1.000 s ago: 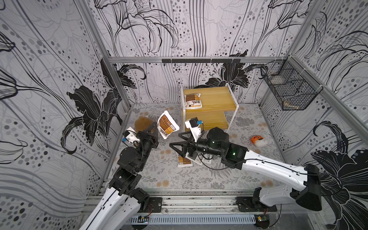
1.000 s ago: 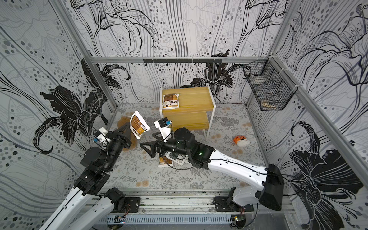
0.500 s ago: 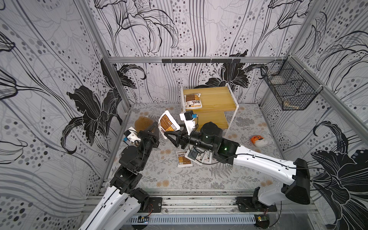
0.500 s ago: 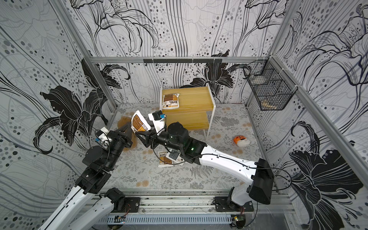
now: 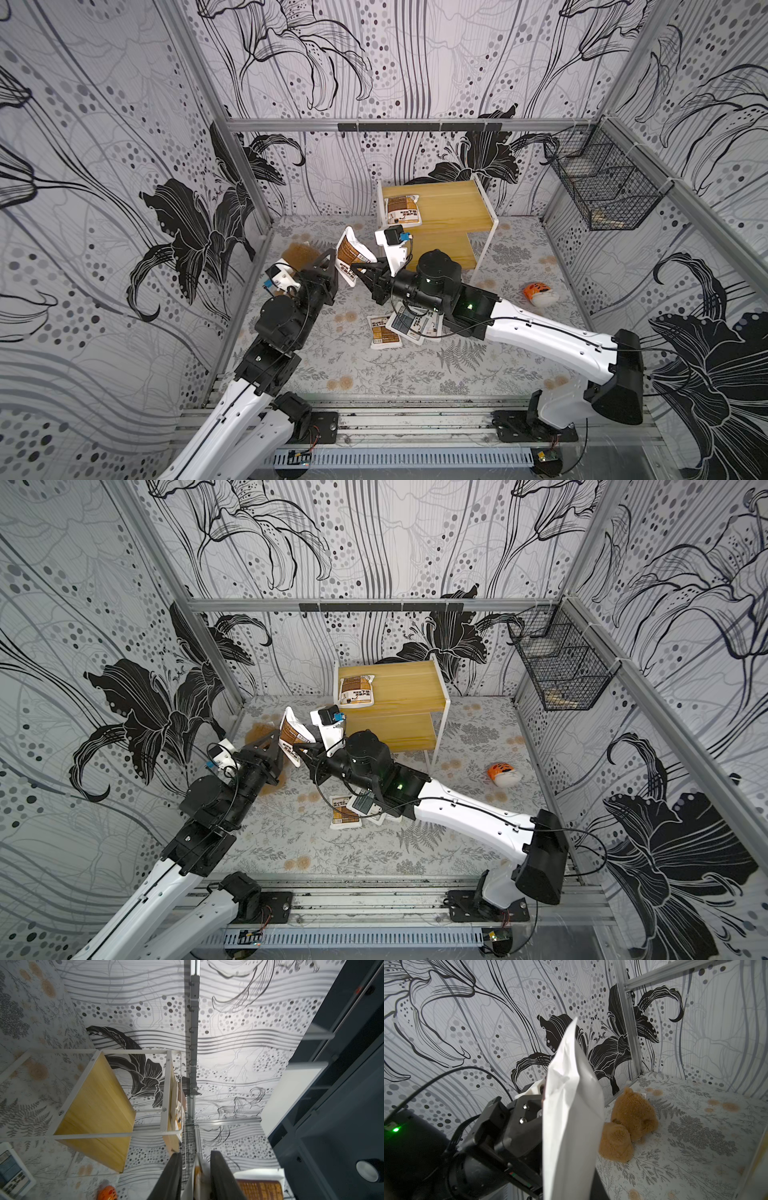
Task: Place the bagged coffee beans on the shelf by color
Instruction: Pick up the bagged coffee beans at the center of the board.
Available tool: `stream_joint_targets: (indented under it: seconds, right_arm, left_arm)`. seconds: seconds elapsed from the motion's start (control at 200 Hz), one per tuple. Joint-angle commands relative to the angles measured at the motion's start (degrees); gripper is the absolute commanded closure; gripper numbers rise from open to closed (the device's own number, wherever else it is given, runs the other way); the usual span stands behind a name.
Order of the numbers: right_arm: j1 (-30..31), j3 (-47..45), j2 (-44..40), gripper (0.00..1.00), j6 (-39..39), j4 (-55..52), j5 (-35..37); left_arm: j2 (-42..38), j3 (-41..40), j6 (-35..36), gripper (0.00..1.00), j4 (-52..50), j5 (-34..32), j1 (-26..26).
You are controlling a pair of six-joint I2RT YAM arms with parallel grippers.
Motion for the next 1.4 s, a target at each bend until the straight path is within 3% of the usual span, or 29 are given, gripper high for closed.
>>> stream_joint_targets:
  seconds: [0.0, 0.055, 0.11, 0.19, 0.27, 0.37, 0.491, 0.726, 0.861, 0.916, 1.031, 1.111, 1.211, 1.397]
  right_arm:
    - [-2.5, 3.8, -2.4, 0.87, 2.6, -7.6, -2.6]
    - [-5.0, 3.8, -4.0, 0.87, 3.7, -10.6, -5.7]
    - [-7.8, 3.3, -6.2, 0.87, 4.5, -13.1, -9.3]
    - [-12.6, 3.2, -9.2, 0.87, 5.2, -17.7, -16.6]
    - [-16.5, 5.4, -10.4, 0.87, 3.8, -24.5, -24.8]
    - [-18.9, 9.2, -10.0, 0.87, 0.8, -32.7, -33.5]
    - [-19.6, 10.2, -10.2, 0.87, -0.1, -35.6, -40.5]
    - [-19.7, 8.8, -11.0, 0.88, 0.3, -35.1, -44.2]
    - [-20.0, 9.0, -11.2, 0.9, -0.2, -35.7, -45.0]
    - [-20.2, 8.8, -11.2, 0.9, -0.2, -35.7, -45.6]
    - [-20.6, 8.6, -11.2, 0.91, -0.2, -35.6, -47.0]
    - [-20.8, 8.7, -11.0, 0.9, -0.2, -35.7, -47.0]
    - [-21.0, 8.7, -11.1, 0.9, -0.1, -35.7, -47.1]
    - [-21.4, 7.8, -11.6, 0.8, 0.4, -34.8, -46.1]
  left_arm:
    - [0.8, 4.3, 5.5, 0.46, -2.5, 5.5, -0.2]
    - [0.9, 6.4, 9.1, 0.34, -5.8, 6.0, -0.2]
    - [1.4, 9.0, 14.7, 0.32, -8.7, 7.1, -0.1]
    - [3.9, 14.6, 25.6, 0.2, -14.3, 10.7, 0.0]
    - [8.8, 19.0, 35.0, 0.17, -14.6, 22.4, 0.2]
    - [16.9, 24.3, 41.5, 0.17, -14.4, 39.4, 0.2]
    - [22.4, 28.0, 46.5, 0.17, -15.3, 47.6, 0.2]
    - [27.4, 35.2, 53.5, 0.18, -21.5, 49.5, 0.3]
    - [27.7, 39.0, 60.9, 0.18, -30.5, 44.6, 1.0]
    - [27.6, 39.0, 61.8, 0.18, -31.6, 45.8, 1.7]
    - [27.5, 37.0, 60.0, 0.27, -28.5, 50.7, 1.9]
    - [27.6, 35.9, 58.2, 0.41, -25.5, 52.9, 1.9]
    - [28.0, 35.8, 57.0, 0.67, -24.8, 53.2, 1.9]
    - [28.3, 34.6, 54.5, 0.9, -22.7, 53.5, 2.0]
